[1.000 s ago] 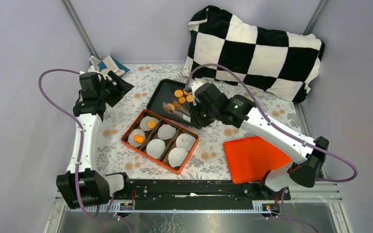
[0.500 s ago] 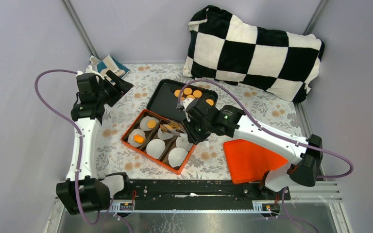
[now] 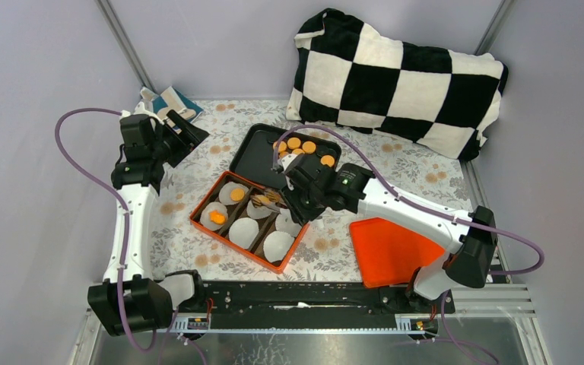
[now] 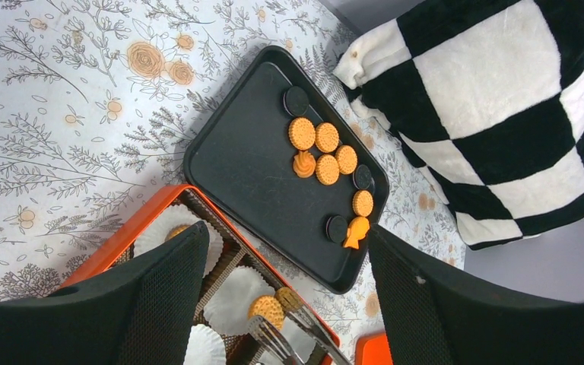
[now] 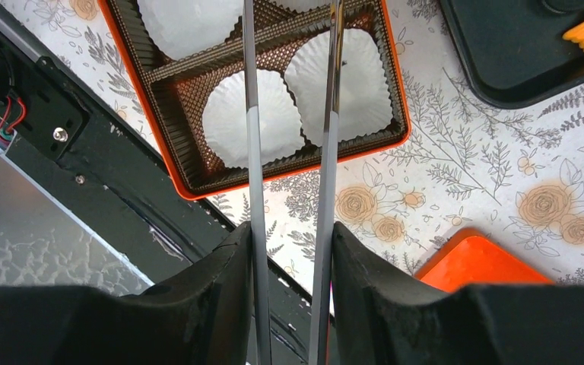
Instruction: Pack the cookies
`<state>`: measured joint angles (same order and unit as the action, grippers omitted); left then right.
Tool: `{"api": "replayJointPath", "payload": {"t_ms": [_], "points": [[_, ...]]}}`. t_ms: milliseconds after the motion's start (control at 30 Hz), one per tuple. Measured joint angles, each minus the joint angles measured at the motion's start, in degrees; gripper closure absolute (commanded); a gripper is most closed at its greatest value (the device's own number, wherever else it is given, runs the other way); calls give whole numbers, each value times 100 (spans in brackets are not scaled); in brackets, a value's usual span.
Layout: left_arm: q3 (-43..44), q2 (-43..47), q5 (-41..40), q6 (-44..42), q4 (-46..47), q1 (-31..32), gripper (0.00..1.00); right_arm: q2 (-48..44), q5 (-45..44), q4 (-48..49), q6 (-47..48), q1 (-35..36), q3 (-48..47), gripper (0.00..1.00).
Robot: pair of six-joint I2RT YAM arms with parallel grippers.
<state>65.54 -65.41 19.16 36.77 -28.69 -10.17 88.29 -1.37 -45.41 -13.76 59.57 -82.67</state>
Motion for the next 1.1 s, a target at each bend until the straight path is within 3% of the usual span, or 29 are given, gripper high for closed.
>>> {"api": "replayJointPath", "payload": {"t_ms": [167,333,467,700,1100], "points": [[0,-44,26,-26,0,0,18,35,-101,9,24,0,-170,49],[0,-63,50,-44,0,0,18,216,-125,33,70,0,-343,50],[0,-63,55,-55,0,0,18,361,-144,66,92,0,-363,57],[0,-76,114,-46,57,0,18,365,-769,70,136,-35,-573,55],[33,-286,249,-26,205,0,18,595,-1176,267,238,-929,-898,51]]}}
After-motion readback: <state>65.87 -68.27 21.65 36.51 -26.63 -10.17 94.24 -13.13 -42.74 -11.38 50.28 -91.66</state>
